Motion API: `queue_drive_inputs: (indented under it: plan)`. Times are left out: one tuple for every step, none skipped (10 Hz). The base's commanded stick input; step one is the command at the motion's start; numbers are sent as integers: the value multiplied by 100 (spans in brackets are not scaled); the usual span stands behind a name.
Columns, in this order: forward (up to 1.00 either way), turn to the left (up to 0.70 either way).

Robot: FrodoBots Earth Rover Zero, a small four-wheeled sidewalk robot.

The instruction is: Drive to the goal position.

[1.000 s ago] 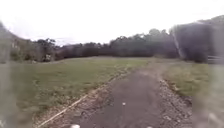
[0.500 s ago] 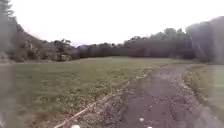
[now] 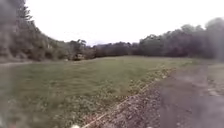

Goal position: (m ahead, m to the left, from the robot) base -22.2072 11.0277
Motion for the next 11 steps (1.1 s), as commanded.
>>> queue_drive_inputs:
  plan:
    - [70, 35]
    - [70, 35]
    - [70, 35]
    - [70, 35]
    - [70, 35]
    - [70, 35]
    - [70, 35]
    - [70, 35]
    - [70, 35]
    - [70, 35]
    - [70, 35]
